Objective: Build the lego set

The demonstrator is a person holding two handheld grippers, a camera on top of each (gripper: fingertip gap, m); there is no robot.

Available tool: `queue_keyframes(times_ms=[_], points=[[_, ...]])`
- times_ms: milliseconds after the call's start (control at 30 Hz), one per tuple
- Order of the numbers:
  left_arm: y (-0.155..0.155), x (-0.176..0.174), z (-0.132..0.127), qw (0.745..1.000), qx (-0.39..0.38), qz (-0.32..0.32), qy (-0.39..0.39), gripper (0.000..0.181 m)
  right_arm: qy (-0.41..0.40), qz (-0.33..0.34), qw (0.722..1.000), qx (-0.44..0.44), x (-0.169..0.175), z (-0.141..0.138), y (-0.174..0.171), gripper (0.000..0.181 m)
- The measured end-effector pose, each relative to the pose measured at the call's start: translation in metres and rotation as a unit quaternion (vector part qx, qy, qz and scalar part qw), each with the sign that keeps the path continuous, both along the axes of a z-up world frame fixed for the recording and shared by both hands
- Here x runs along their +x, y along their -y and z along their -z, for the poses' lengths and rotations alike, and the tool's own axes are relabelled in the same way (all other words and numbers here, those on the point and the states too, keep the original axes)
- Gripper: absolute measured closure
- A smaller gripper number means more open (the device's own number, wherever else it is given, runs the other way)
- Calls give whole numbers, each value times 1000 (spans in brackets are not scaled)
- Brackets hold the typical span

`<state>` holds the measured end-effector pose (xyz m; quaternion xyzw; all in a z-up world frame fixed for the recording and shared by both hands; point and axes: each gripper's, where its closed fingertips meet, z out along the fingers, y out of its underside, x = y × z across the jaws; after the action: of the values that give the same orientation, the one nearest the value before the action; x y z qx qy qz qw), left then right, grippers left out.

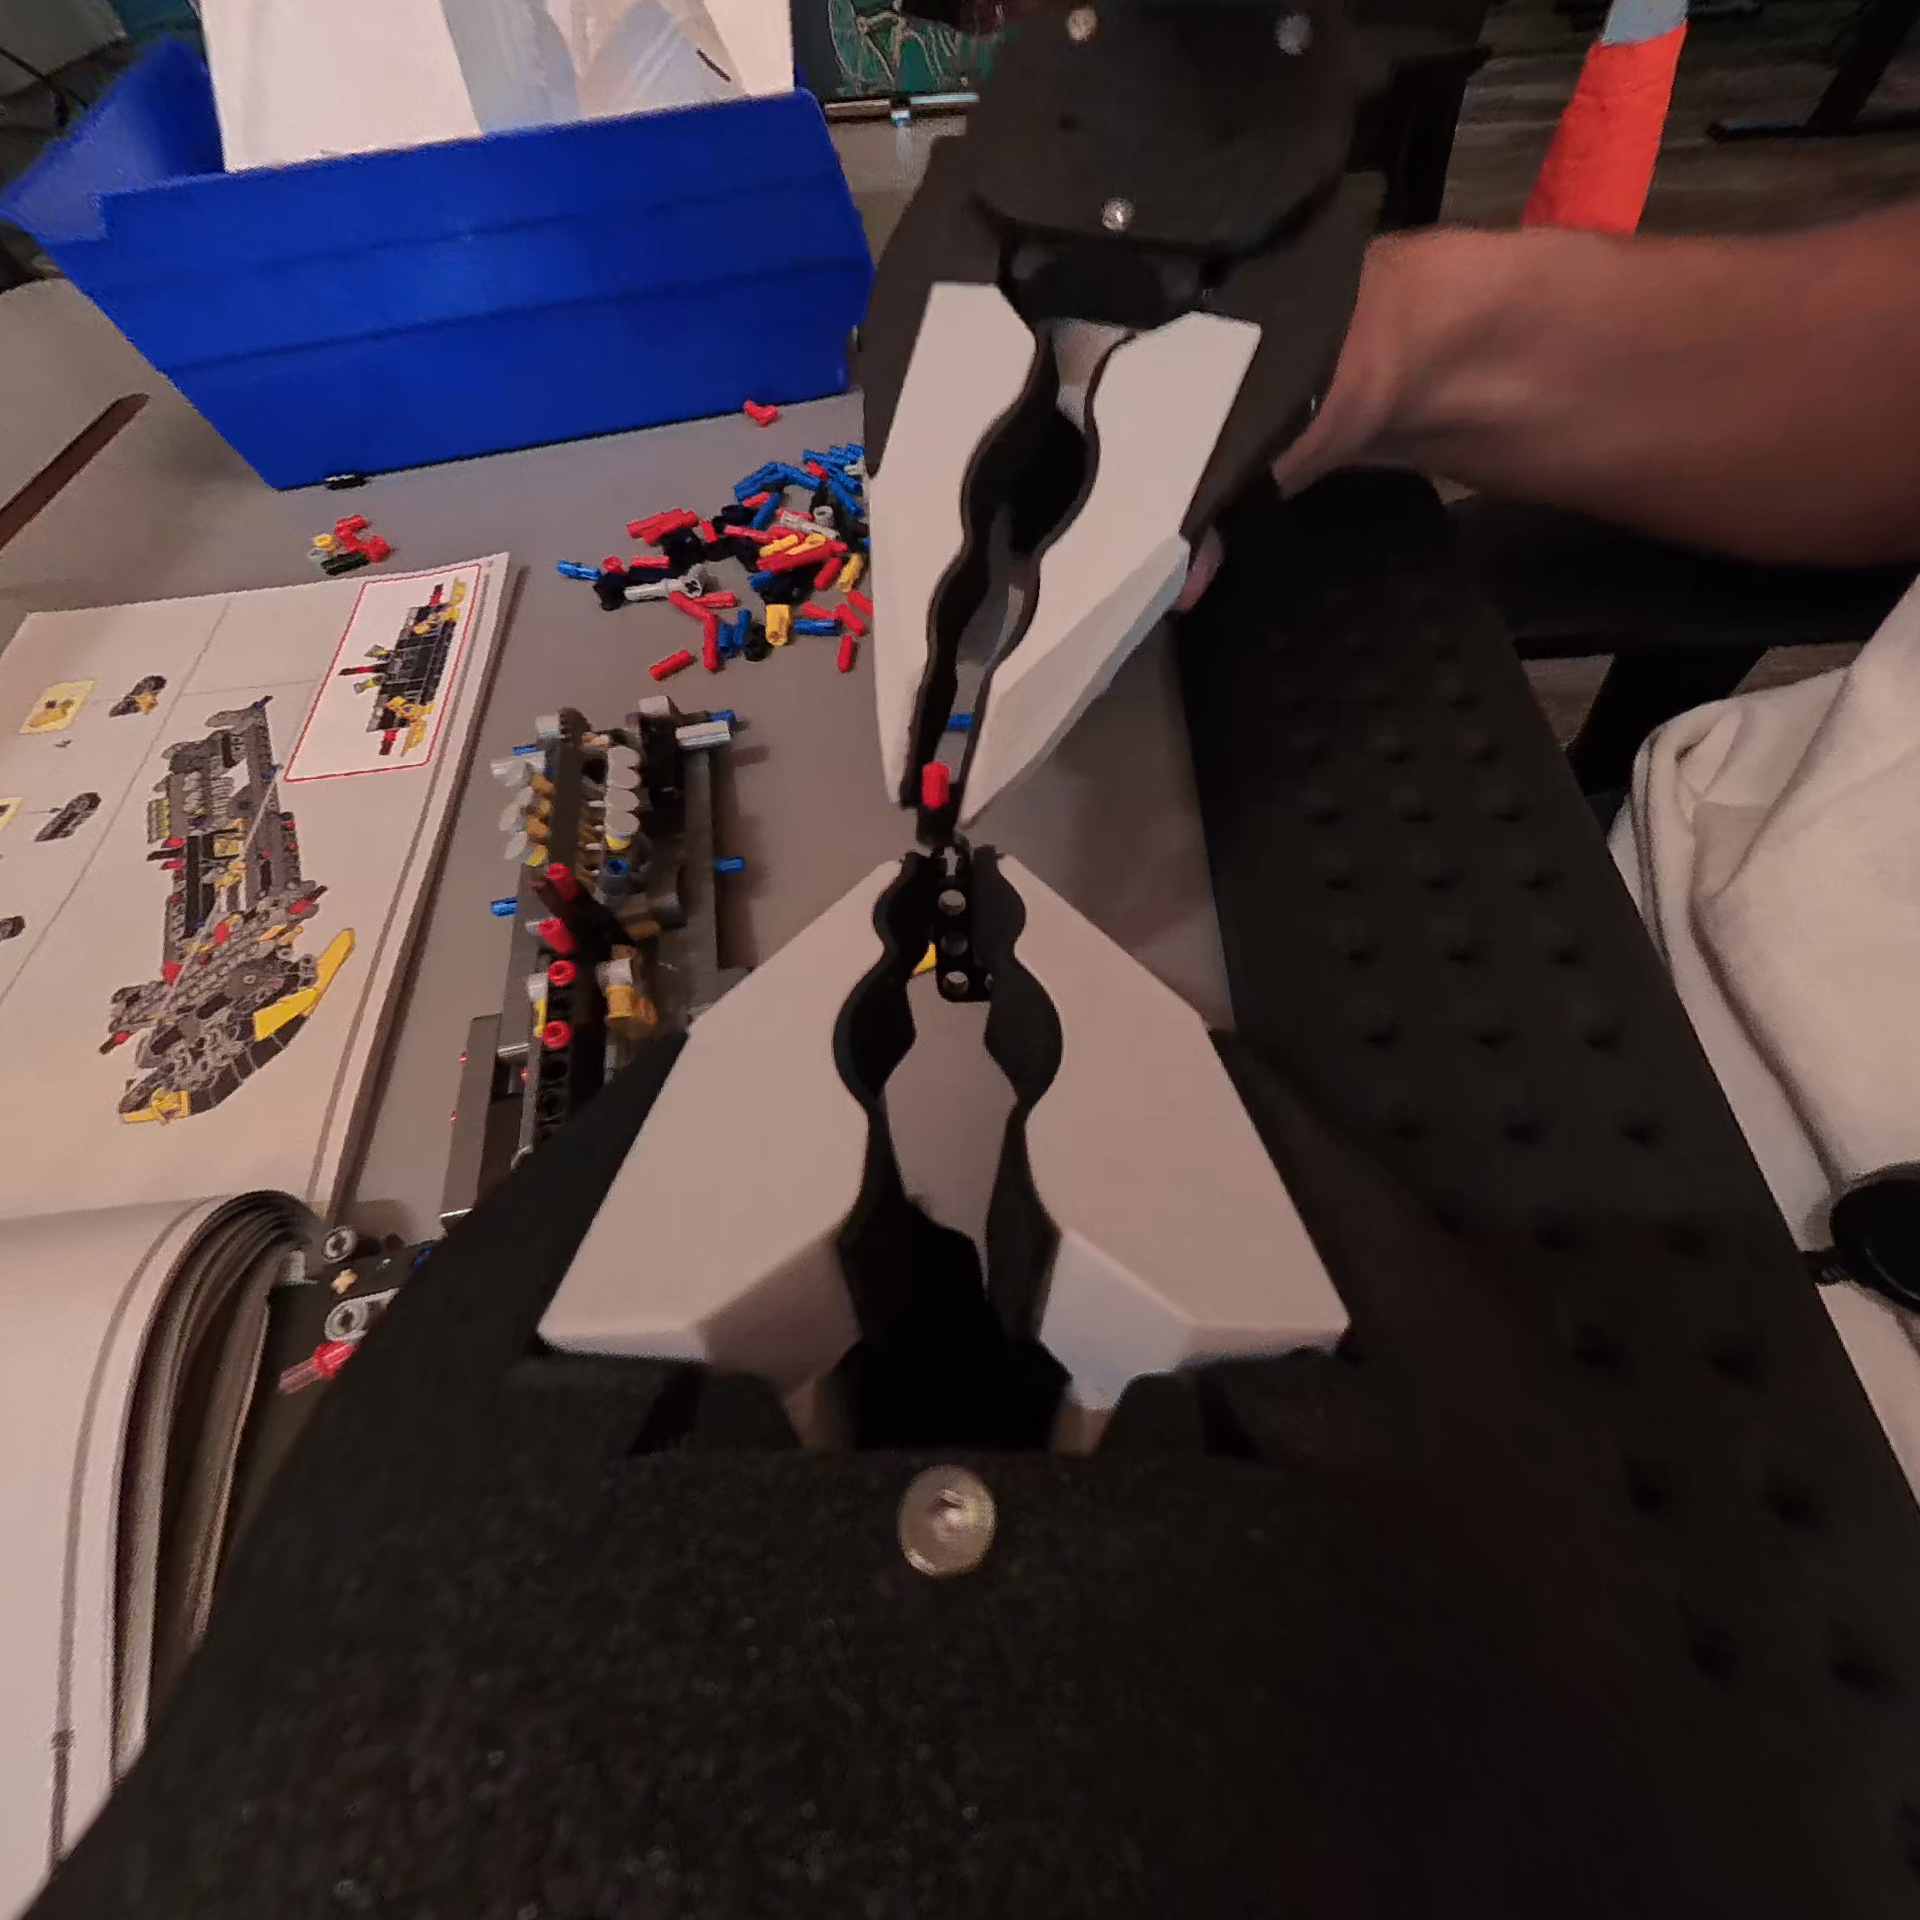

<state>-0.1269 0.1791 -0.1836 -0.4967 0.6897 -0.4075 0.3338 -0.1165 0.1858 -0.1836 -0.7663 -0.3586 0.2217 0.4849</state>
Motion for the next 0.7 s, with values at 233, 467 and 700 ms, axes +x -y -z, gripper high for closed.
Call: queue_keyframes(times_ms=[233,467,700], points=[[-15,-4,-15,999,-9,-22,26,175,-26,19,999,-11,-16,10,-19,173],[-30,-9,-24,998,-16,-38,38,175,-22,-8,999,-32,-15,-8,-26,173],[-41,-9,-28,997,7,-61,51,176,1,24,999,28,-16,-18,-53,173]])
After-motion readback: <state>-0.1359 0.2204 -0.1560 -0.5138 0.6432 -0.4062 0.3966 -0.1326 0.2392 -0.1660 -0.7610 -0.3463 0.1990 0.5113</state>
